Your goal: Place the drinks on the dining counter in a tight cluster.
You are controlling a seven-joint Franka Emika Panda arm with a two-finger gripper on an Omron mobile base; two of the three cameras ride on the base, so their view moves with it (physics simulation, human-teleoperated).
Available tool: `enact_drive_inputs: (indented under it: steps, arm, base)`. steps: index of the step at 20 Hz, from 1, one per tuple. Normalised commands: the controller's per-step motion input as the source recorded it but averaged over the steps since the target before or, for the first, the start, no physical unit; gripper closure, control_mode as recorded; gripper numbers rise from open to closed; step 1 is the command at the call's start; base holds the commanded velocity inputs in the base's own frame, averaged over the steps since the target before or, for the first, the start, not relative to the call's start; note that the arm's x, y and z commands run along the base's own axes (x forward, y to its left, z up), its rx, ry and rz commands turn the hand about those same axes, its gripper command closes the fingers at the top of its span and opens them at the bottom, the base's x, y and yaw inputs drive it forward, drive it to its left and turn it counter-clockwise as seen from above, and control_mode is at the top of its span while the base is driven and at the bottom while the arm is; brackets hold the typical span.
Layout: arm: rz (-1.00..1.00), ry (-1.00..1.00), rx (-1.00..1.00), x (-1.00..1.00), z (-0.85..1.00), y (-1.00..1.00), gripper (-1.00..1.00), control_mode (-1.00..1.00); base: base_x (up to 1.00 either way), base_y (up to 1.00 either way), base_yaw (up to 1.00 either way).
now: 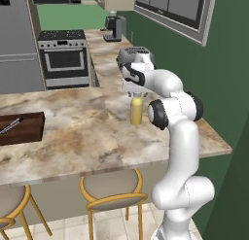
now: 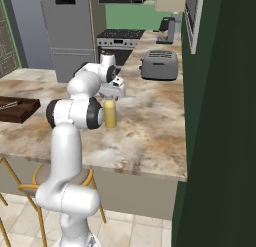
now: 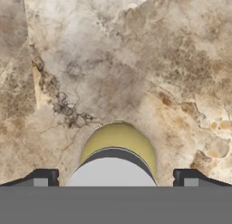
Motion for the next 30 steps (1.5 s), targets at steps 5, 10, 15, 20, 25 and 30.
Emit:
enact_drive_inputs:
  steps: [5,10,15,20,25,30]
  arm:
    - [0.0,0.03,0.0,-0.15,-0.25,0.0,-1.0,-1.0]
    - [0.0,0.03,0.0,0.0,-0.02,0.0,-1.0,-1.0]
    - [0.0,0.03,0.0,0.0,0.0,0.0,1.0,-1.0]
    - [0.0,0.01,0.0,-0.01,0.0,0.0,1.0,-1.0]
    - [0.0,0.0,0.0,-0.51,0.29,0.0,1.0,-1.0]
    - [0.0,-0.02,0.01,-1.0,0.54,-0.02,1.0,-1.0]
  base:
    - [0.0,0.0,0.0]
    - [0.0,0.0,0.0]
    - [0.0,0.0,0.0]
    - [0.0,0.0,0.0]
    - [0.0,0.0,0.0]
    - [0.0,0.0,0.0]
